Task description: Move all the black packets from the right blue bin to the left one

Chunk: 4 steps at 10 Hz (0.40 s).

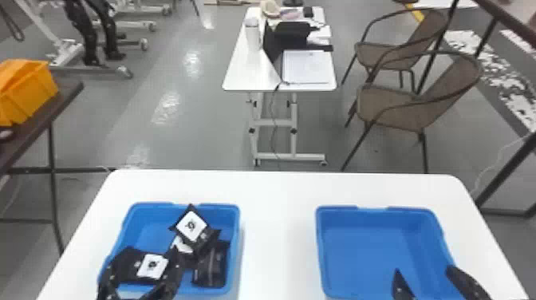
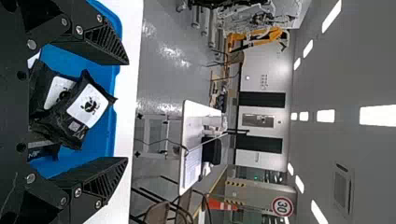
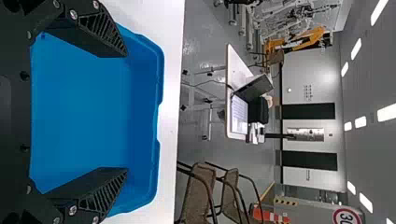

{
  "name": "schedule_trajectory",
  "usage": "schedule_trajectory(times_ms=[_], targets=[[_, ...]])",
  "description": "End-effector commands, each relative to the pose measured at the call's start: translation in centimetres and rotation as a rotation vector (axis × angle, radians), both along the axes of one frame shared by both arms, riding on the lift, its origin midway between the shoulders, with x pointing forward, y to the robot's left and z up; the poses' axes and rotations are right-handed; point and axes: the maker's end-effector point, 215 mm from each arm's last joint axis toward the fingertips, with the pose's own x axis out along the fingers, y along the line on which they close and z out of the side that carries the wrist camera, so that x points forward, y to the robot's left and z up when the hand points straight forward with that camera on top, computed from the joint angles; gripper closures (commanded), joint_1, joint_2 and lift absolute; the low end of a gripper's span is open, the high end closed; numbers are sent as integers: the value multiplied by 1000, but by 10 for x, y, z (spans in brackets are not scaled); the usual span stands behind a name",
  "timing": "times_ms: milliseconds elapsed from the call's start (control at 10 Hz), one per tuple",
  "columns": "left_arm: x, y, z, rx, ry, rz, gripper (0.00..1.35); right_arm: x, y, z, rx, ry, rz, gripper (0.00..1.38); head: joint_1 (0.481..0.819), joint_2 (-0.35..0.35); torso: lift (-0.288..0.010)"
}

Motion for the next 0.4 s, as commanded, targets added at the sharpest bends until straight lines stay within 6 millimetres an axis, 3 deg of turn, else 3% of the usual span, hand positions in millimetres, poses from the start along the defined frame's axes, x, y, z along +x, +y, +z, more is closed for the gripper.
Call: schedule_trajectory(times_ms=[0, 300], targets=[[0, 0, 0, 1, 0, 0, 320, 0, 1, 0, 3, 0, -2, 157, 695, 55, 0], [-1, 2, 0, 3, 1, -1, 321, 0, 1, -1, 7, 2, -3, 157, 695, 56, 0]])
